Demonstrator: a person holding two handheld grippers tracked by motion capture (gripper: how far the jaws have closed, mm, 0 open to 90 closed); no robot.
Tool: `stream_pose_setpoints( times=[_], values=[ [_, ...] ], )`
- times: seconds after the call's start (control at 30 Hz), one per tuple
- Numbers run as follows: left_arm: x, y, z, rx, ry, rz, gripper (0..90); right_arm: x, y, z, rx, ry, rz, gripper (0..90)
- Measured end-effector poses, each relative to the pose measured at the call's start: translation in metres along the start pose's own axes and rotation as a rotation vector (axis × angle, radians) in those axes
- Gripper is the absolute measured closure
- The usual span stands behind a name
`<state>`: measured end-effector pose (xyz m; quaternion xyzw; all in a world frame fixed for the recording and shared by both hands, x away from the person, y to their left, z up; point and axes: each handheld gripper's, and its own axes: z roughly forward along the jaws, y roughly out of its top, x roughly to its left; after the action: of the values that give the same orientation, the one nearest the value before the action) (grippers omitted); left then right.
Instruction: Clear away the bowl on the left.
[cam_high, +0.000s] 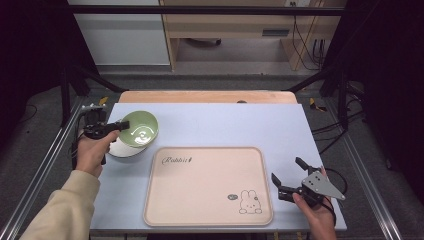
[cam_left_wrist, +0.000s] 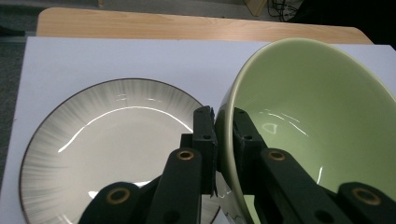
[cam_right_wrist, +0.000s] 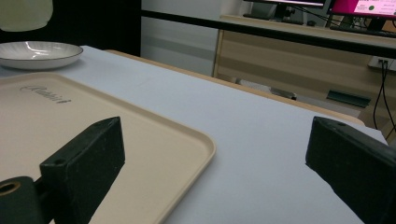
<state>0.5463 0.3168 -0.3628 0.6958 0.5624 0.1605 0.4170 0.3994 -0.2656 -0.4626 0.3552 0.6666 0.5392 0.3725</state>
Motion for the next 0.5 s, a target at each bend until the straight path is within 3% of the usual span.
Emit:
stream_pose_setpoints(
  times=[0.2,0.5],
  values=[
    [-0.012,0.0,0.004,0.001,-0.048,0.012,82.6,0.0,0.0,0.001,0.002,-0.001,0.003,4.7],
    [-0.029,-0.007,0.012,0.021,-0.078,0.034,82.5,0.001,0.0,0.0,0.003,0.001,0.006,4.7]
  ],
)
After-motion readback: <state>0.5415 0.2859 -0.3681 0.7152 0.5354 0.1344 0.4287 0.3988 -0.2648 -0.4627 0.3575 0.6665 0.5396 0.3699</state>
